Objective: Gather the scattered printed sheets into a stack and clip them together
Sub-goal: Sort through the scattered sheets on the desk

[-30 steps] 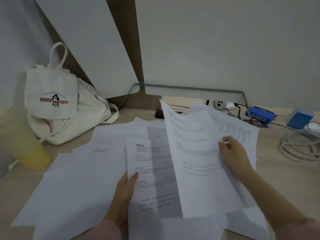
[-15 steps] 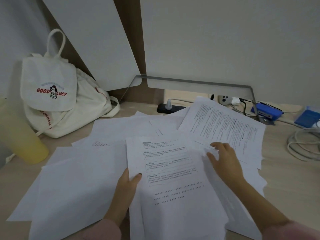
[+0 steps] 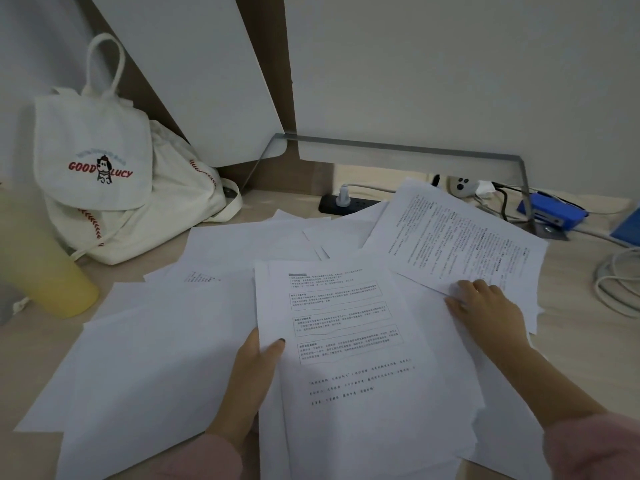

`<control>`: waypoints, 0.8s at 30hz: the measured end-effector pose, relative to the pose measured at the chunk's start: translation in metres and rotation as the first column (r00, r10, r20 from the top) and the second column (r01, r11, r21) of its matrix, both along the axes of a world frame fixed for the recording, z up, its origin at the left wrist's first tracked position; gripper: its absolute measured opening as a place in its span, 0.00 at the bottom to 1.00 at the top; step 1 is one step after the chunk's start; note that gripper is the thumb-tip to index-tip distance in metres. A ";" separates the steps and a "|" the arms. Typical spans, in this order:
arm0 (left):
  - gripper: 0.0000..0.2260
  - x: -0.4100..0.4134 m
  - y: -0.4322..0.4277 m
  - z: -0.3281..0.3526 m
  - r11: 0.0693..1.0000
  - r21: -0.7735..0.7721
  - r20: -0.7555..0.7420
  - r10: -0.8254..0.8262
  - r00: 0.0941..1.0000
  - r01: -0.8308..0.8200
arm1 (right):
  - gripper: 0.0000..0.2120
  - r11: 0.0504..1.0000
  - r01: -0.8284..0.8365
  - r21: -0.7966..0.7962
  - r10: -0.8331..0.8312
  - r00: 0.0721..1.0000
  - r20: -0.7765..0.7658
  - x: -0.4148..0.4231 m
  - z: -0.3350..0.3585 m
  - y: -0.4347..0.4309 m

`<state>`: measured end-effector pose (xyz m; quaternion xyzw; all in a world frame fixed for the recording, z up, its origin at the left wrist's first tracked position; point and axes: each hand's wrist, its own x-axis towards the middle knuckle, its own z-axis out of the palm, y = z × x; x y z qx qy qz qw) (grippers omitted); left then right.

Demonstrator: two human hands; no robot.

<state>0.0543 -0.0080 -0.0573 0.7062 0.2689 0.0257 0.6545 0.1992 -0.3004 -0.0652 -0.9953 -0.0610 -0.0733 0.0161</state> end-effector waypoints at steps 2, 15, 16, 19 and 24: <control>0.10 0.000 0.000 0.000 1.000 0.009 -0.012 -0.007 1.000 0.007 | 0.11 0.997 -0.026 -0.068 0.026 1.000 0.012 0.004 0.000 -0.002; 0.11 0.000 0.000 -0.001 1.000 -0.016 -0.006 0.003 1.000 -0.003 | 0.10 0.797 0.105 0.595 -0.202 0.974 0.099 -0.020 0.014 0.011; 0.11 -0.001 0.000 -0.001 1.000 -0.019 -0.006 0.004 1.000 -0.004 | 0.09 0.755 0.066 0.652 -0.175 0.979 0.103 -0.029 0.016 0.016; 0.11 -0.001 0.001 -0.001 1.000 -0.018 -0.009 0.001 1.000 -0.001 | 0.07 0.693 -0.064 0.718 -0.036 0.992 0.124 -0.054 0.018 0.023; 0.11 -0.002 0.006 0.000 0.995 -0.095 -0.036 0.024 0.999 -0.027 | 0.08 0.705 -0.224 0.673 0.152 0.974 0.165 -0.074 0.006 0.017</control>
